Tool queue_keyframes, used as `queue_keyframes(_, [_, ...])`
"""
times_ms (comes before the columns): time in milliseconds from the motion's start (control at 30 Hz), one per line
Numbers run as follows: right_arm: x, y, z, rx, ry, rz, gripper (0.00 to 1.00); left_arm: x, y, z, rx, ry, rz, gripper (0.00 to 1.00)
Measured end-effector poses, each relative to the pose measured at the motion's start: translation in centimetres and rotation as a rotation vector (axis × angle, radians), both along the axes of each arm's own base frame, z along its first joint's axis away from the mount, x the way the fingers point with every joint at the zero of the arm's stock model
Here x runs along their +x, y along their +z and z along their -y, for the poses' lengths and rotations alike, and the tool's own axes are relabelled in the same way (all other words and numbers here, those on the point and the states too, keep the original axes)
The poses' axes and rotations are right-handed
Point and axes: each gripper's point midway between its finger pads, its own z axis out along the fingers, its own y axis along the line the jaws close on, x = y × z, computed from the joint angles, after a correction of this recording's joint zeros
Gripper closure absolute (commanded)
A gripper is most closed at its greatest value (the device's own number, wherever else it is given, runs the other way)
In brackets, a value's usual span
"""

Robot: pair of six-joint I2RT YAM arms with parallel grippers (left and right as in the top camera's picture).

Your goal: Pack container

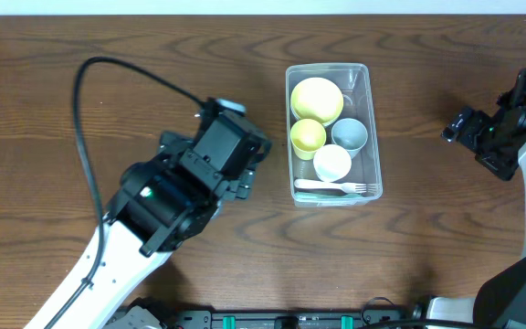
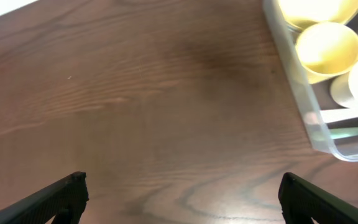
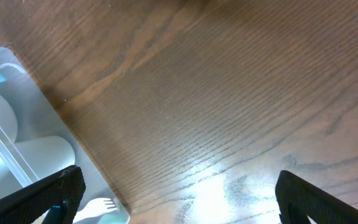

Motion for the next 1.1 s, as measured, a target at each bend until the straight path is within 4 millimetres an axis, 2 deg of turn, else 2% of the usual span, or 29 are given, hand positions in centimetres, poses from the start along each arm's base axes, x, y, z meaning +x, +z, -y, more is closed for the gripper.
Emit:
queue_keyframes(433, [0.0,0.0,0.0,0.000,0.000,0.000,0.01,-2.9,-1.3,-3.3,0.197,-0.062,-0.130,0.02])
queue_keyframes(533, [0.0,0.0,0.0,0.000,0.000,0.000,0.01,-2.5,-1.1,-2.9,0.189,-0.074,-0.109,0.02])
queue_keyframes(633, [0.0,0.0,0.0,0.000,0.000,0.000,0.01,-0.7,-0.1,-2.2,0.140,-0.082,-0.020,0.02])
queue_keyframes(700, [0.0,0.0,0.0,0.000,0.000,0.000,0.01,0.5,0.8,-2.4,0.095,-0.060,0.048,0.02])
queue_keyframes(900, [0.0,0.0,0.0,0.000,0.000,0.000,0.01,1.9,2.1,-6.5,-0.099,0.056,0.205,0.02])
queue_keyframes(1100, [0.0,0.0,0.0,0.000,0.000,-0.001,0.01,1.0,0.5,-9.5,-0.190,0.098,0.307,0.02])
